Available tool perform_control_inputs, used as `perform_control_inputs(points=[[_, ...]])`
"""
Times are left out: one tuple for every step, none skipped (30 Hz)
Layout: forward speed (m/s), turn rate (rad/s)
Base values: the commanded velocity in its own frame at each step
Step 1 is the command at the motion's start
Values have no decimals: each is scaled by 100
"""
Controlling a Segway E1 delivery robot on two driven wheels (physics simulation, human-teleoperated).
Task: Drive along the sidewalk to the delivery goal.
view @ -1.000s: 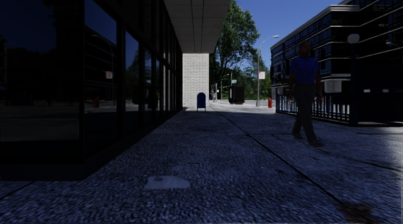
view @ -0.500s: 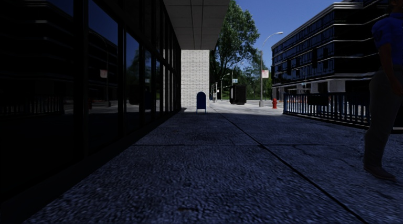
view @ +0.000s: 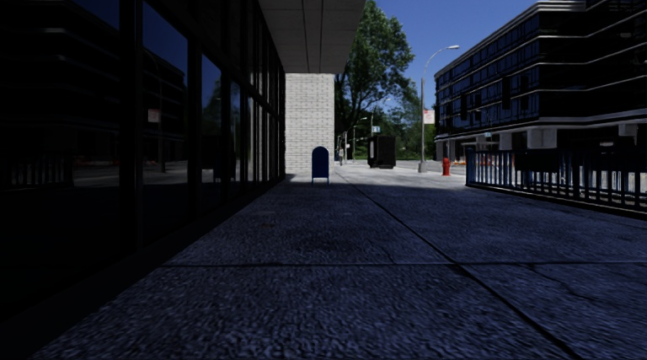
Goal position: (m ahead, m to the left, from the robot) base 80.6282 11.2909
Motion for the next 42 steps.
perform_control_inputs(points=[[200, -21], [200, -21], [200, -22], [200, -22], [200, -22], [200, -22], [200, -22], [200, -22], [200, -22], [200, -22], [200, -22], [200, -22], [200, -22], [200, -22], [200, -22], [200, -22], [200, -22], [200, -22], [200, -22], [200, -22], [200, -22], [200, -22], [200, -22], [200, -22], [200, -22], [200, -22], [200, -22], [200, -22], [200, -23], [200, -25], [200, -25], [200, -28], [200, -29], [200, -30], [200, -30], [200, -30], [200, -30], [200, -34], [200, -36], [200, -36], [200, -36], [200, -37]])
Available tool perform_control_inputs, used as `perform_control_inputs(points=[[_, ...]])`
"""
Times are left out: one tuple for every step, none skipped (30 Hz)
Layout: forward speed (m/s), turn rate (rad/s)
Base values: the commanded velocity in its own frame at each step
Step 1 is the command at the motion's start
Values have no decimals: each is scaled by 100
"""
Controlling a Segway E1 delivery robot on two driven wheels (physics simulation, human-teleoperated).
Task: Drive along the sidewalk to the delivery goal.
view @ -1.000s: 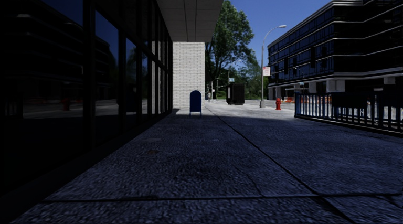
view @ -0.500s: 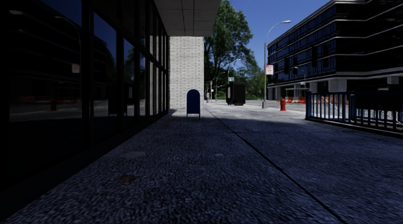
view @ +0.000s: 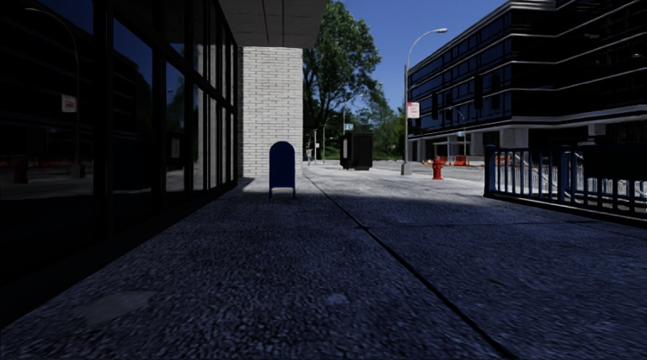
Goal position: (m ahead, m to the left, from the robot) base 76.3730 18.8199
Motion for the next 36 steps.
perform_control_inputs(points=[[200, -37], [200, -37], [200, -37], [200, -37], [200, -37], [200, -37], [200, -37], [200, -37], [200, -37], [200, -37], [200, -37], [200, -37], [200, -37], [200, -37], [200, -37], [200, -37], [200, -37], [200, -37], [200, -37], [200, -37], [200, -37], [200, -37], [200, -37], [200, -37], [200, -37], [200, -37], [200, -37], [200, -37], [200, -37], [200, -37], [200, -37], [200, -37], [200, 0], [200, 0], [200, 0], [200, 0]])
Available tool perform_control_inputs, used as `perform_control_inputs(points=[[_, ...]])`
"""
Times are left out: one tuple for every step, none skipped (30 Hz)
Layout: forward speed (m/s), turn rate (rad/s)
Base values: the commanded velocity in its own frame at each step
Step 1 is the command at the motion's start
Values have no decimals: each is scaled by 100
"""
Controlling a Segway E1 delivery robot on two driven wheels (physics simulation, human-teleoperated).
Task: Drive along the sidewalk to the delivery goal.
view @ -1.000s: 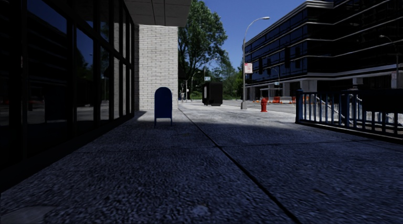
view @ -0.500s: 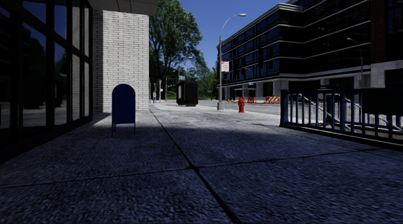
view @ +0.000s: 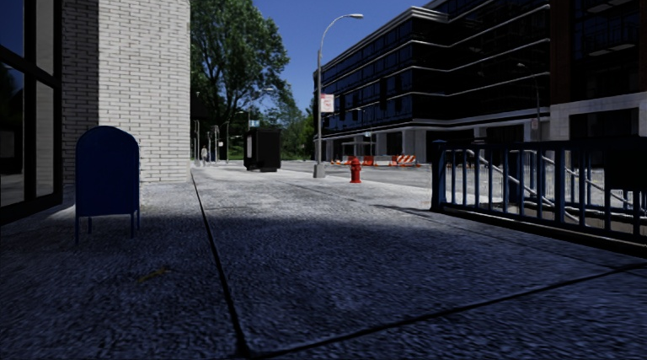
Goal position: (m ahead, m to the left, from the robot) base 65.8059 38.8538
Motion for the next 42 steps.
perform_control_inputs(points=[[200, 0], [200, 0], [200, 0], [200, 0], [200, 0], [200, 0], [200, 0], [200, 0], [200, 0], [200, 0], [200, 0], [200, 0], [200, 0], [200, 0], [200, 0], [200, 0], [200, 0], [200, 0], [200, 0], [200, 0], [200, 0], [200, 0], [200, 0], [200, 0], [200, 7], [200, 13], [200, 13], [200, 20], [200, 25], [200, 27], [200, 28], [200, 28], [200, 30], [200, 32], [200, 33], [200, 33], [200, 35], [200, 36], [200, 37], [200, 37], [200, 37], [200, 37]])
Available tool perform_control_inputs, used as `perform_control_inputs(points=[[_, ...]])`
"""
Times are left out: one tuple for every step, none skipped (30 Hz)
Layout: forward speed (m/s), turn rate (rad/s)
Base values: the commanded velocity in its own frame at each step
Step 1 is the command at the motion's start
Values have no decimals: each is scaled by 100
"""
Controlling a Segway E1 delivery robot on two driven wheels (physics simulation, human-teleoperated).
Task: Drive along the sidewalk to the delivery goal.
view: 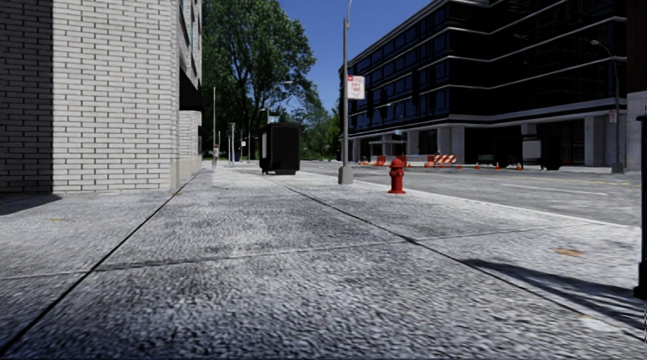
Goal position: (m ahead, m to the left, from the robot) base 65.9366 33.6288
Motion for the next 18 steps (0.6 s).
perform_control_inputs(points=[[200, 37], [200, 37], [200, 37], [200, 37], [200, 37], [200, 37], [200, 37], [200, 37], [200, 37], [200, 37], [200, 37], [200, 37], [200, 37], [200, 37], [200, 37], [200, 37], [200, 37], [200, 37]])
